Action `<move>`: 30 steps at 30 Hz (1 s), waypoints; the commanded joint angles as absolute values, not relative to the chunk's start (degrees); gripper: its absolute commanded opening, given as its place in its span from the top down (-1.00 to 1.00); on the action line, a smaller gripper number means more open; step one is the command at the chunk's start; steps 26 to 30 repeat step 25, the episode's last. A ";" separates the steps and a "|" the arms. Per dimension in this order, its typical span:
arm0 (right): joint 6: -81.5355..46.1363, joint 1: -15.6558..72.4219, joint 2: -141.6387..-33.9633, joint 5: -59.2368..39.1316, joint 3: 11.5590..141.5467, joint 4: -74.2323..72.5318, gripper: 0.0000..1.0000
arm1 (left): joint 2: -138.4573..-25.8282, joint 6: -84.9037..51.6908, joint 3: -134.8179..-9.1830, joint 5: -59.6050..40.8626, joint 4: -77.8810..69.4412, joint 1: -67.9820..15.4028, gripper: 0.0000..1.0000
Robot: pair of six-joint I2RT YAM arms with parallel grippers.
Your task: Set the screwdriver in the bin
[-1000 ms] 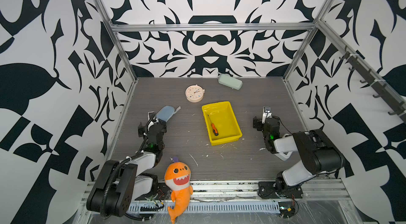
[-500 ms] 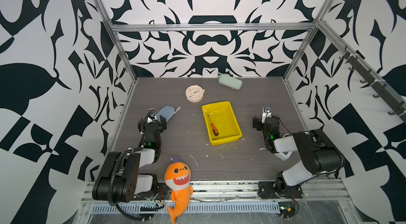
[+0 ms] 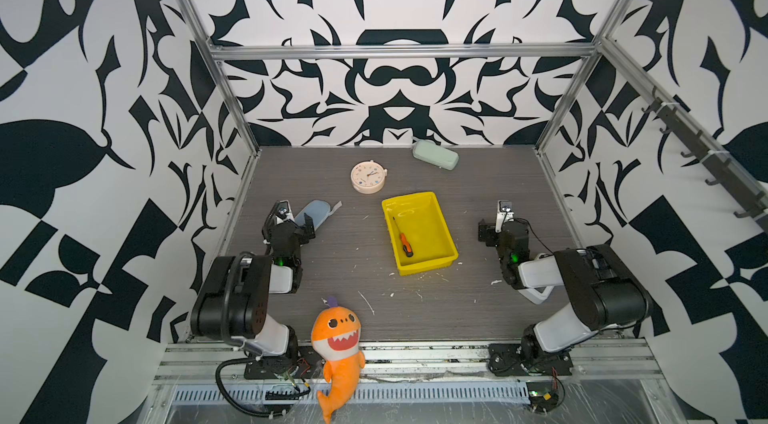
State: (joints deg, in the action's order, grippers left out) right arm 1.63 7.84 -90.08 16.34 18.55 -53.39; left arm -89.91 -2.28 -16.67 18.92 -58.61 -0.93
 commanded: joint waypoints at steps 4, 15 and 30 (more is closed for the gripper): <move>0.92 7.53 -89.21 16.00 19.84 -53.80 -0.99 | -89.69 -4.96 -20.86 19.40 -54.83 -0.42 -0.99; 0.88 7.61 -89.30 16.08 19.80 -53.89 -0.99 | -89.30 -5.05 -20.36 19.07 -55.02 -0.36 -0.99; 0.66 6.77 -89.30 12.34 19.97 -53.50 -0.99 | -89.30 -5.04 -20.31 19.12 -55.02 -0.36 -0.99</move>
